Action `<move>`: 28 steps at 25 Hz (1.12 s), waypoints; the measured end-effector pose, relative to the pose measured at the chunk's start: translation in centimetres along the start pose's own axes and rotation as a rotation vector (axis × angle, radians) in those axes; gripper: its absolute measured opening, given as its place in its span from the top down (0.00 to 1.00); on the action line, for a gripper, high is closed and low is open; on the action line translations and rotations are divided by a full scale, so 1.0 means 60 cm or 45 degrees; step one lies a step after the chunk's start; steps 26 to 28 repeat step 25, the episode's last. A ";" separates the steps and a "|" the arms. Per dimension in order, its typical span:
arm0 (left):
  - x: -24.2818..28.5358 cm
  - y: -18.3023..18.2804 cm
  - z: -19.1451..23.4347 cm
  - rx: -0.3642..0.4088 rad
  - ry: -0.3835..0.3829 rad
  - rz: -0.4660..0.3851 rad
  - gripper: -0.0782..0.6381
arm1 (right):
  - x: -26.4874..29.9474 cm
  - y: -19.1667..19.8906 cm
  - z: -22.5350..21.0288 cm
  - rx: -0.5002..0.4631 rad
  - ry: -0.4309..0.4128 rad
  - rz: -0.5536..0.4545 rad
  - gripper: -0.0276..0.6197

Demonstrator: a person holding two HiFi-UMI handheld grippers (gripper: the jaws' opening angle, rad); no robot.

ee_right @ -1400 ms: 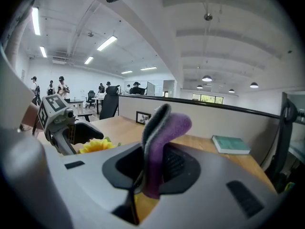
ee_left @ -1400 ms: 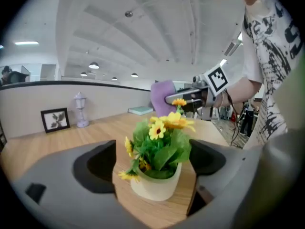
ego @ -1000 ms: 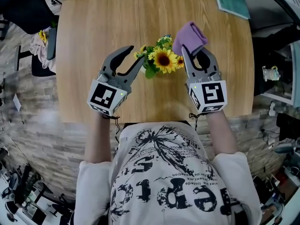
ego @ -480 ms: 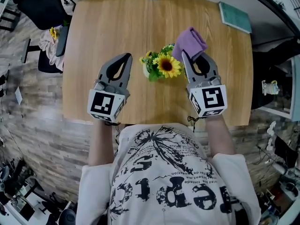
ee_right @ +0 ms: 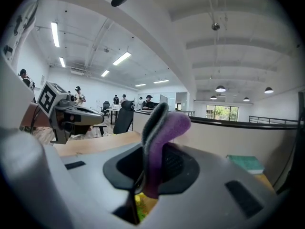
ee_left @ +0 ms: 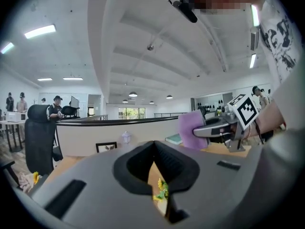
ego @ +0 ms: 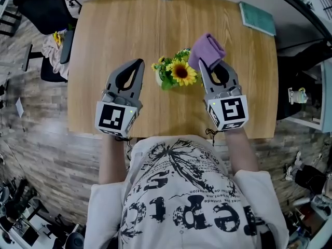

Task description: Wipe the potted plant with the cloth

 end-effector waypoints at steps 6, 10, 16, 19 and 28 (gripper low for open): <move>0.002 -0.006 0.000 0.004 0.008 -0.010 0.89 | -0.005 0.002 -0.001 0.001 0.031 0.000 0.86; 0.000 -0.001 -0.001 0.008 0.010 -0.002 0.89 | -0.008 0.009 0.001 0.011 0.024 0.010 0.86; 0.000 -0.002 -0.002 -0.001 0.010 -0.001 0.89 | -0.006 0.006 0.002 0.039 0.033 0.006 0.86; 0.001 -0.006 0.000 -0.006 0.003 -0.018 0.89 | -0.003 0.004 0.001 0.047 0.038 0.003 0.86; -0.001 -0.001 -0.005 -0.032 -0.007 -0.013 0.89 | -0.009 0.012 0.004 0.052 0.034 0.012 0.86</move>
Point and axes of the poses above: the fingertips, and each gripper's own axes: x forward along the fingers, z to its left, y out of its underside, the point moved 10 cm from there along -x, backward along the fingers, and after that the axes turned 10 degrees about -y, right-handed, at the moved point
